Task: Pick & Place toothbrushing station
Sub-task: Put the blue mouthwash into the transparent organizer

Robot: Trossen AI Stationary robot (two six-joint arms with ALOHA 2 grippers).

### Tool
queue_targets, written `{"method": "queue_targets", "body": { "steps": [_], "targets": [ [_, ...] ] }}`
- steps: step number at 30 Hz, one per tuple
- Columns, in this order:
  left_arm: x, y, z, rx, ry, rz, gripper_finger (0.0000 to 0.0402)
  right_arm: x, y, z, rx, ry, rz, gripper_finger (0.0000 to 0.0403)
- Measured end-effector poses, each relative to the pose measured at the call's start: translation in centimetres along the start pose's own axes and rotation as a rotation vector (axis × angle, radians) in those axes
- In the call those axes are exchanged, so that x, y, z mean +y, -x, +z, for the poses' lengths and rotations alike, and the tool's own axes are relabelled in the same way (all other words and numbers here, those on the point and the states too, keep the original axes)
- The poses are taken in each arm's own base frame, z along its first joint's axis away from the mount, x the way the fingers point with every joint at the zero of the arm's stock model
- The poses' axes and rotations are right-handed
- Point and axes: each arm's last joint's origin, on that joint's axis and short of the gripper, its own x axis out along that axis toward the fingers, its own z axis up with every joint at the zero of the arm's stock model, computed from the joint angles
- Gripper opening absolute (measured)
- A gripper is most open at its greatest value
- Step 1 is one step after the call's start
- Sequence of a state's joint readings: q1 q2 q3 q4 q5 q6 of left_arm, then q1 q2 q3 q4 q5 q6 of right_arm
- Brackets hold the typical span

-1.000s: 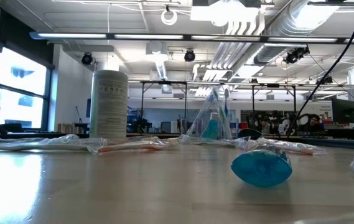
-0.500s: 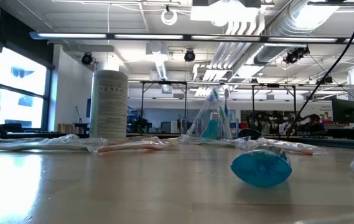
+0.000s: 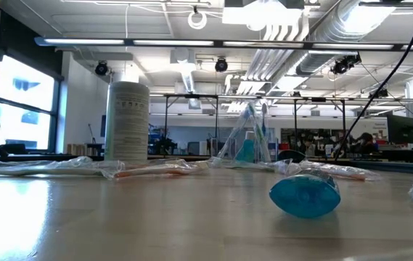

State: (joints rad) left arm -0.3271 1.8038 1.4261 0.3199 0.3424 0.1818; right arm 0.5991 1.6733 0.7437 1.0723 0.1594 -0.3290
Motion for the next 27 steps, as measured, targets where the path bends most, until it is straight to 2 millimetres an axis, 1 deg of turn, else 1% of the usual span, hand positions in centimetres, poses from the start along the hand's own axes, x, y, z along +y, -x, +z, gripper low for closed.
{"method": "queue_targets", "body": {
  "steps": [5,7,12,15,17,20,27],
  "targets": [
    [0.0,0.0,0.0,-0.002,0.019,-0.017,0.0135,0.0,0.0,-0.1,0.009,0.0,-0.012,0.0066],
    [0.0,0.2,0.2,-0.002,0.05,-0.017,0.0168,0.1,0.0,0.0,0.017,-0.004,-0.032,0.0066],
    [0.1,1.0,1.5,-0.026,0.105,0.016,0.028,0.2,0.1,-0.1,0.071,0.011,-0.094,0.0066],
    [0.1,1.4,1.7,0.006,0.133,0.072,0.0319,0.1,0.2,-0.1,0.091,0.013,-0.139,0.0066],
    [0.2,1.7,1.9,0.034,0.131,0.115,0.0329,0.3,0.3,-0.2,0.115,0.022,-0.164,0.0066],
    [0.1,2.5,2.6,0.068,0.136,0.194,0.0331,0.4,0.4,0.1,0.136,0.047,-0.22,0.0066],
    [0.1,3.8,3.1,0.15,0.149,0.273,0.0319,1.0,1.2,0.8,0.239,0.124,-0.482,0.0066]
  ]
}}
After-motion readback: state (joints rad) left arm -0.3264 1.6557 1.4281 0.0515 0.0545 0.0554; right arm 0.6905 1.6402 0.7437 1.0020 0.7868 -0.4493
